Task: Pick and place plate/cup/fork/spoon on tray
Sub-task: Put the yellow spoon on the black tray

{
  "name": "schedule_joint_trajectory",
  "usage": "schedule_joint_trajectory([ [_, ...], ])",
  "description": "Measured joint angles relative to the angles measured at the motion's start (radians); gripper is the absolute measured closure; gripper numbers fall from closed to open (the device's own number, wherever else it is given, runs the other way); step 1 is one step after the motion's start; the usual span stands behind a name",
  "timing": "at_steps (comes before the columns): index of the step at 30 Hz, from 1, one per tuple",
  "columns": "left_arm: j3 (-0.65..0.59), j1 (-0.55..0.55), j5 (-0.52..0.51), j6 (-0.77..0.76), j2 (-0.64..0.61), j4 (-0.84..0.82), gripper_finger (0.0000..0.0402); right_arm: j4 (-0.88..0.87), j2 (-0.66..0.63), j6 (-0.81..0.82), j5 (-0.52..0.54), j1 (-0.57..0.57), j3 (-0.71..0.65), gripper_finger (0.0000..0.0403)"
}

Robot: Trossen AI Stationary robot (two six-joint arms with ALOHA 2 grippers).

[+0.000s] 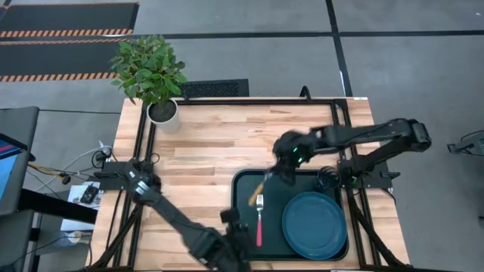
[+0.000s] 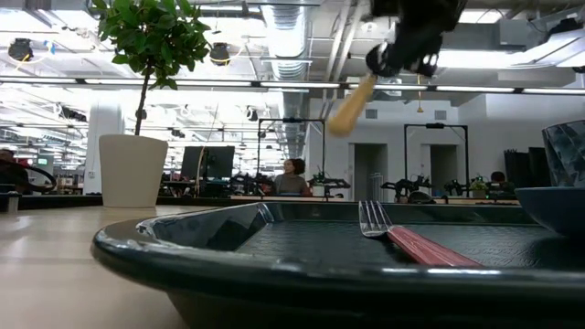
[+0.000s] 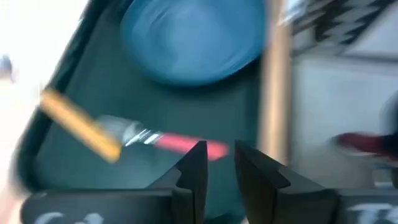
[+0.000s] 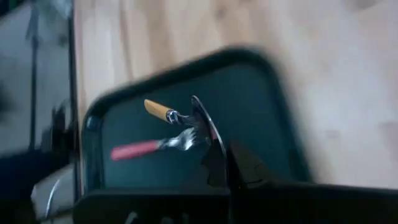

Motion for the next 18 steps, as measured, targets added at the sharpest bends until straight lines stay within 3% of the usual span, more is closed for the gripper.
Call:
schedule_joint_trajectory([
  [5,0.0,-0.042,0.047,0.129,-0.122,0.191,0.0366,0.076,0.157,-0.032,-0.047,0.069,0.014,0.0401],
  [10,0.001,-0.058,0.012,0.102,-0.233,0.2,0.0398,0.083,0.263,-0.077,-0.129,0.112,0.084,0.0402],
  [18,0.001,-0.078,0.009,0.126,-0.278,0.194,0.0401,0.053,0.385,-0.117,-0.201,0.104,0.227,0.0402],
])
